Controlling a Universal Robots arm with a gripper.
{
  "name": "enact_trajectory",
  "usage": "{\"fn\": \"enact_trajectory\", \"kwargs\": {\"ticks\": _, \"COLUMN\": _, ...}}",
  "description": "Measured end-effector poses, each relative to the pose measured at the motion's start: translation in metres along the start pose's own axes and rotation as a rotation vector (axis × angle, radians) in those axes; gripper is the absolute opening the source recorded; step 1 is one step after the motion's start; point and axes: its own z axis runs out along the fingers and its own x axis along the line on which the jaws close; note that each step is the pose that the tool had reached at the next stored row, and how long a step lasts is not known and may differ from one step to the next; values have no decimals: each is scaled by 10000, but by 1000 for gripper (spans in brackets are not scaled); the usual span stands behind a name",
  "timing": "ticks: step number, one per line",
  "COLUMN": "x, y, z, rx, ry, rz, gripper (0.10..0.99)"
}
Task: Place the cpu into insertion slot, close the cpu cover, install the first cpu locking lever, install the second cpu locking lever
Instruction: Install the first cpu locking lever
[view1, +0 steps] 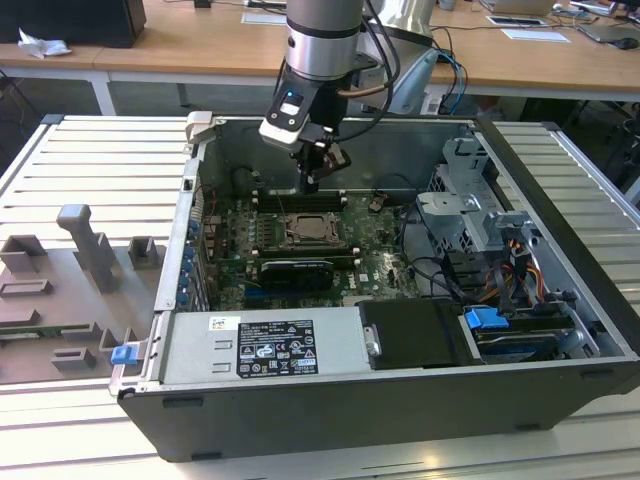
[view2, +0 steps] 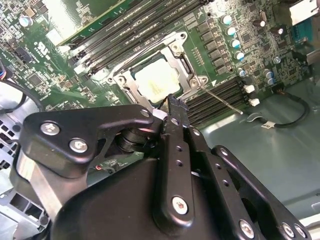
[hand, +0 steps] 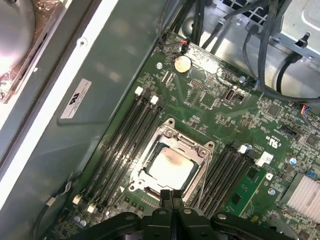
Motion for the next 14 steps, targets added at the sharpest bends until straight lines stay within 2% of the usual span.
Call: {"fn": "enact_trajectory", "kwargs": {"ticks": 14, "x": 0, "y": 0, "z": 0, "rx": 19, "ry": 0, "rz": -623, "gripper": 106}}
